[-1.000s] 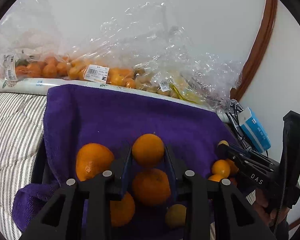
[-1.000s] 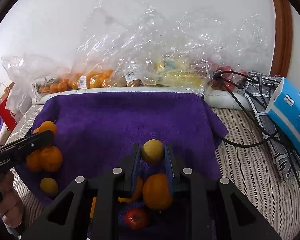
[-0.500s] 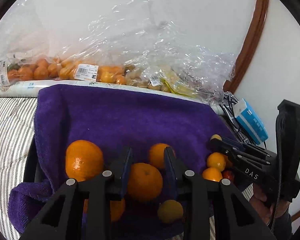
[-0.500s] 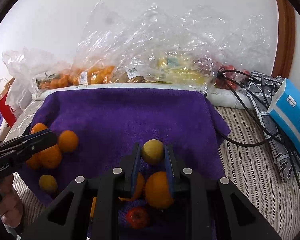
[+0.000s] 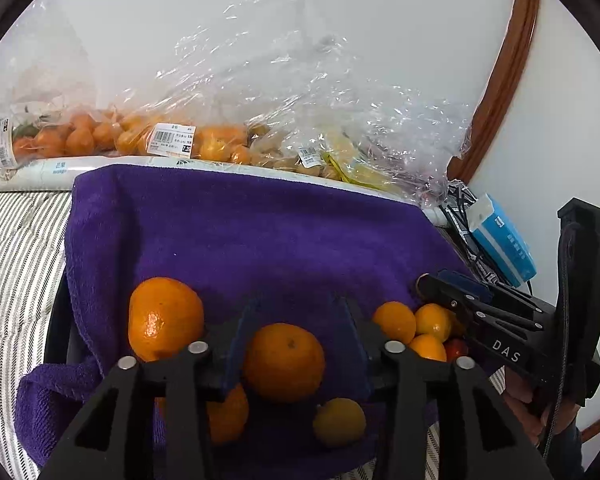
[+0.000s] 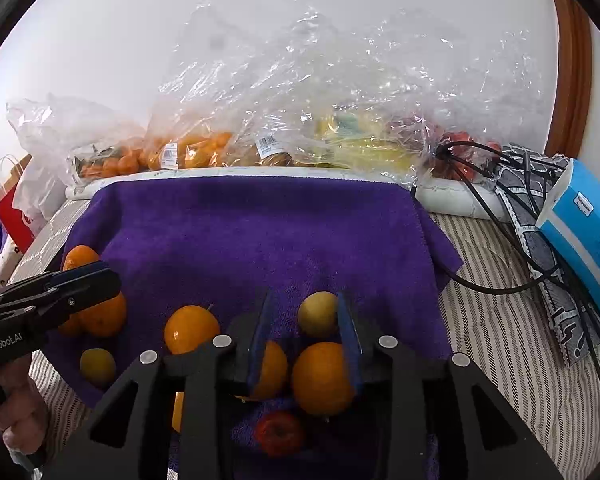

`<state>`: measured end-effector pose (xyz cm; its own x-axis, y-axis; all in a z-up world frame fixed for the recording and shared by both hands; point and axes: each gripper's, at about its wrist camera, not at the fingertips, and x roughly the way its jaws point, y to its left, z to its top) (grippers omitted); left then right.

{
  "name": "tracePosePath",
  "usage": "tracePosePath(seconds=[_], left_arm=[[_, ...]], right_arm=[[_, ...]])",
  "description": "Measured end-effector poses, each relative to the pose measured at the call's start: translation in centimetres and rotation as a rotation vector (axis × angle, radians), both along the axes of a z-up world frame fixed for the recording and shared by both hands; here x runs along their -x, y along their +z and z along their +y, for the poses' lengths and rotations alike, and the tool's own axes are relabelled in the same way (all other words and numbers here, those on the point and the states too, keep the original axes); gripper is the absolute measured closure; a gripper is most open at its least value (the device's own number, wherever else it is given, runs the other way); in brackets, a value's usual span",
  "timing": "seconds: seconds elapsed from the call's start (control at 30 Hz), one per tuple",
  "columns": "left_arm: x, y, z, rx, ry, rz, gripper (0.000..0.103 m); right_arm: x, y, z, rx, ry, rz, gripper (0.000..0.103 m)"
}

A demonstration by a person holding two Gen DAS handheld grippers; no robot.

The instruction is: Organize fruits

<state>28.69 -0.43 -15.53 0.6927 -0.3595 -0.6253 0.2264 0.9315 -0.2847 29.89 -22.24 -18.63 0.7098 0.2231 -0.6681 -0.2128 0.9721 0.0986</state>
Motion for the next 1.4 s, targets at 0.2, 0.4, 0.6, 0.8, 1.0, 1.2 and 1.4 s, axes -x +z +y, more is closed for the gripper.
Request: tracePosePath(seconds=[0.2,0.4,0.6,0.8,1.0,1.2,1.4], left_arm=[[0.1,0.1,0.3,0.013,0.009,-0.007,0.052],[0.2,0.4,0.8,0.060,0.014,-0.023,0.046],[0.6,0.8,1.0,0.079,0.032,-0.043,0.045],[1.3,1.9,1.6,0.067,0.083,-0.070,0.045],[4.3,6.7,1.2,-0.001,0.089,-0.137,0.035],[8.7,9.4,2.1,-0.080,0.182,-0.084,0.028],[14.8,11.3,3.6,-0.064,0.232,-0.097,0.028]], right_arm=[[0.8,0.9,-0.3,-0.017,-0.005,-0.056,0.061],[1.5,1.7,-0.5,-0.029,-0.010,-0.099,0.050],[1.7,2.0,-0.1,-0.011,-0.010,-0.107,0.049],[2.7,3.3,-0.2,-0.044,0.007,-0.136,0.049],[5.0,7.8,0.8,0.017,-0.065,-0.160,0.049],[10.3,11.6,2.1,0.086,-0.170,-0.167,0.049],[16.4,13.7,1.9,0.056,-0.223,-0.137,0.042]])
